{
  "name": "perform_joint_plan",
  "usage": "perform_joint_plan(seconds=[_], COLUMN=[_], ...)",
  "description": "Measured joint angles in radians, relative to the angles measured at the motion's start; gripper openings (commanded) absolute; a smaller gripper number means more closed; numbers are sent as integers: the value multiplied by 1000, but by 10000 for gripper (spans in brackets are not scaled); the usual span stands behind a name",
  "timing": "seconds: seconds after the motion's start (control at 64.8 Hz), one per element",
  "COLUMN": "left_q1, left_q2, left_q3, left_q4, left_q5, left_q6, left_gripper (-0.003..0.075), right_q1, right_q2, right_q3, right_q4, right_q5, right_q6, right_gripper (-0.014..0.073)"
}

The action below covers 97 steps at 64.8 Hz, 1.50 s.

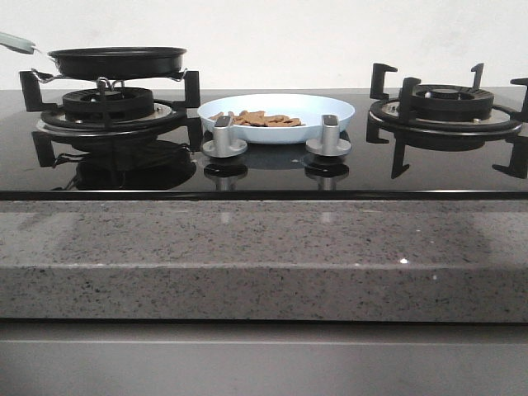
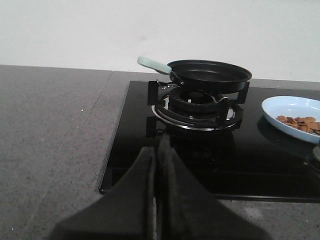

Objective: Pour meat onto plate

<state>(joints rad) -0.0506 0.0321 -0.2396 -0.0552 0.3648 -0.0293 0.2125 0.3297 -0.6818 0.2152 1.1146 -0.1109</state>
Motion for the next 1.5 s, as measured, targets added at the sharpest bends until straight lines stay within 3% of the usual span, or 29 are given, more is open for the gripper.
perform_joint_plan(seconds=[0.324,0.556,1.497], left_q1=[1,2,2], left_q2=[-34,-34,-34], left_q3=[238,243,243], left_q4=[32,7,-3], left_q5=[-315,-444,-401], left_q6=[-46,-47,-26], left_gripper=[-20,-20,-20], right_q1=[0,0,0], right_q2=[0,-2,-2], right_q3=[0,0,0], right_q4=[0,0,0], right_q5=[0,0,0], right_q6=[1,1,1], right_gripper=[-69,-69,-69])
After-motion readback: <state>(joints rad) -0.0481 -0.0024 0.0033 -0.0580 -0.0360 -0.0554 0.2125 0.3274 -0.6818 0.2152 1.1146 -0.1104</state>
